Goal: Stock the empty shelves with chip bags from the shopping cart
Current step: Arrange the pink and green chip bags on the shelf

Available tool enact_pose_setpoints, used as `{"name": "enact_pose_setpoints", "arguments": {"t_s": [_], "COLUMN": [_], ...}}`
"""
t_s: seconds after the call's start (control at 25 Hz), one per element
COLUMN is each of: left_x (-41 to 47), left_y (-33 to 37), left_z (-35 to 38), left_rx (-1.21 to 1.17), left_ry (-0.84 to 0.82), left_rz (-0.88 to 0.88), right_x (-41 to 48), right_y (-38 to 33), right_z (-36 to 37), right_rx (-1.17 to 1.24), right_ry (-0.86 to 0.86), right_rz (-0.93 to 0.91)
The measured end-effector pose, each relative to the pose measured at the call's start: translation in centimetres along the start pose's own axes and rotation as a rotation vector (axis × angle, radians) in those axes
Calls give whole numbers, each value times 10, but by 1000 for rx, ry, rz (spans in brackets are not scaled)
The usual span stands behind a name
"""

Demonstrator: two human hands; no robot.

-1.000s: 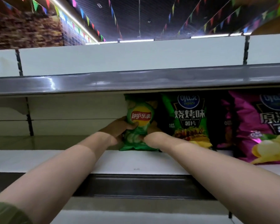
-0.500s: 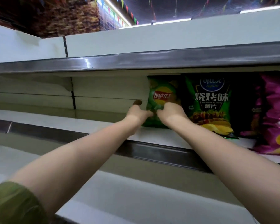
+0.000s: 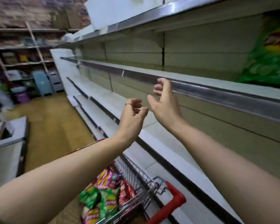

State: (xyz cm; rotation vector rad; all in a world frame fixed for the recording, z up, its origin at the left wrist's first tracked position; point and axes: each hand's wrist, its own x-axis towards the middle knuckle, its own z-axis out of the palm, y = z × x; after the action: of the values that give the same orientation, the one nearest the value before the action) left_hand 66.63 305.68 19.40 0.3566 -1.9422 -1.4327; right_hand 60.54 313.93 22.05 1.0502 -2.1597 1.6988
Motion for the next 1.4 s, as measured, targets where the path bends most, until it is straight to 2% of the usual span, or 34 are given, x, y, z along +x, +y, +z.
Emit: {"name": "enact_pose_setpoints", "arguments": {"t_s": [0.08,0.24,0.48,0.76,0.88,1.0,1.12,1.2,1.28,1.4], "left_x": [-10,-27,-25,-33,-40,-51,-68,-78,-83,-93], "left_y": [-35,-92,-175,-281,-316,-356,-395,-415,-430,-447], "left_z": [-46,-113,-178,-187,-183,-183,-185,-184,-182,-182], "left_rx": [56,71,58,-29,-83,-124,-131,-147,-141,-83], "left_ry": [127,261,365,420,467,577,654,669,640,581], "left_rz": [-96,-287,-510,-846,-941,-1057,-1172,-1227,-1280,-1327], "right_x": [-13,-29,-47,-91,-112,-136,-157,-170,-189,-216], "right_y": [3,14,50,159,220,286,318,333,349,366], "right_z": [52,131,242,336,376,413,429,438,452,468], "right_rx": [49,104,51,-103,-162,-196,-172,-184,-202,-394], "right_ry": [-150,-345,-589,-820,-915,-981,-1126,-1193,-1168,-1105], "right_rz": [66,100,215,472,676,961,1198,1277,1316,1265]}}
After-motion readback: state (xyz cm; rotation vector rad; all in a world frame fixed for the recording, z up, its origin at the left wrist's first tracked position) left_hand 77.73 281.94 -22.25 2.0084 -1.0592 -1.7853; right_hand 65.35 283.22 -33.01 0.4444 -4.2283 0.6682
